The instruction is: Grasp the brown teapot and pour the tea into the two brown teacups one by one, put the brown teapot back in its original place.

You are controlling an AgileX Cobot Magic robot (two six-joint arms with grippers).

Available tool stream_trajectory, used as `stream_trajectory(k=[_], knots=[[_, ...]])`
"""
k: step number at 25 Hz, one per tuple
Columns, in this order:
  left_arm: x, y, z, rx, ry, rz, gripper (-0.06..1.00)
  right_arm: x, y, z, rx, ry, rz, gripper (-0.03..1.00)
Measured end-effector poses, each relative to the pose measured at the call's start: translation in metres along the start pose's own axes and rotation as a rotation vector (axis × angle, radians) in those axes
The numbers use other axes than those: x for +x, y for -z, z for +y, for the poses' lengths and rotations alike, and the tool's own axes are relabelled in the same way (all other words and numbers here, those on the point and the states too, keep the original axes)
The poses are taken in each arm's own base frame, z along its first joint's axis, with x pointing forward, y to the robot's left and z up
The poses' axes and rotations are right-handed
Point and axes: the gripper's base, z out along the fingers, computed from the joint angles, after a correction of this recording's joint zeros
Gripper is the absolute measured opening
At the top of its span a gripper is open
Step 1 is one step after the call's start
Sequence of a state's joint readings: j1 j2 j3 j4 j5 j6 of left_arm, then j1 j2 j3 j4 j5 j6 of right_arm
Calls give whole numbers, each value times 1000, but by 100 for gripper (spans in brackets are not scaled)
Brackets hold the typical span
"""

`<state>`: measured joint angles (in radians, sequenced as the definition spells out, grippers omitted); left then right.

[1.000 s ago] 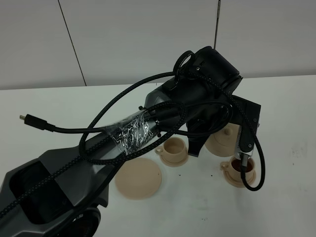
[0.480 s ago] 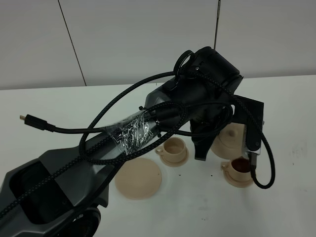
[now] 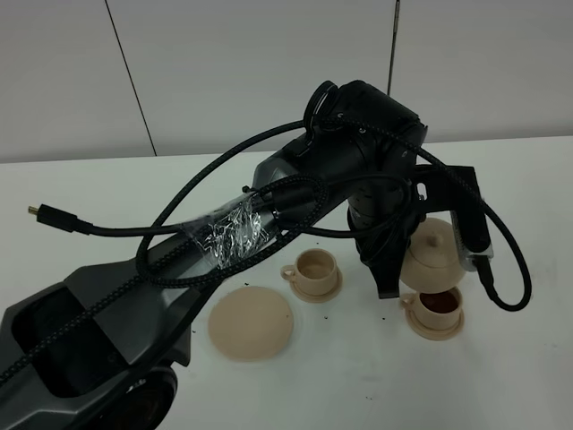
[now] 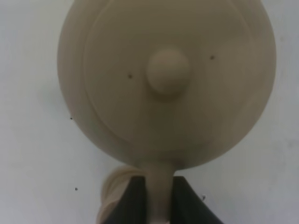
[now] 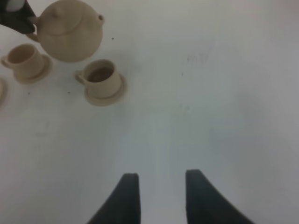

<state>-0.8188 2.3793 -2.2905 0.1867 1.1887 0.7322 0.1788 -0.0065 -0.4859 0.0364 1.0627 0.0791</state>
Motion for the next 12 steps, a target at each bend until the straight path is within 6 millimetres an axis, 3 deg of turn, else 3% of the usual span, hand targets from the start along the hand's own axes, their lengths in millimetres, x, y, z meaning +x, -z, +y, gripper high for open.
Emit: stream_trajectory(k=[12], knots=[[3, -1, 3, 1, 67, 2, 17, 0, 0, 0, 0, 0, 0, 24]])
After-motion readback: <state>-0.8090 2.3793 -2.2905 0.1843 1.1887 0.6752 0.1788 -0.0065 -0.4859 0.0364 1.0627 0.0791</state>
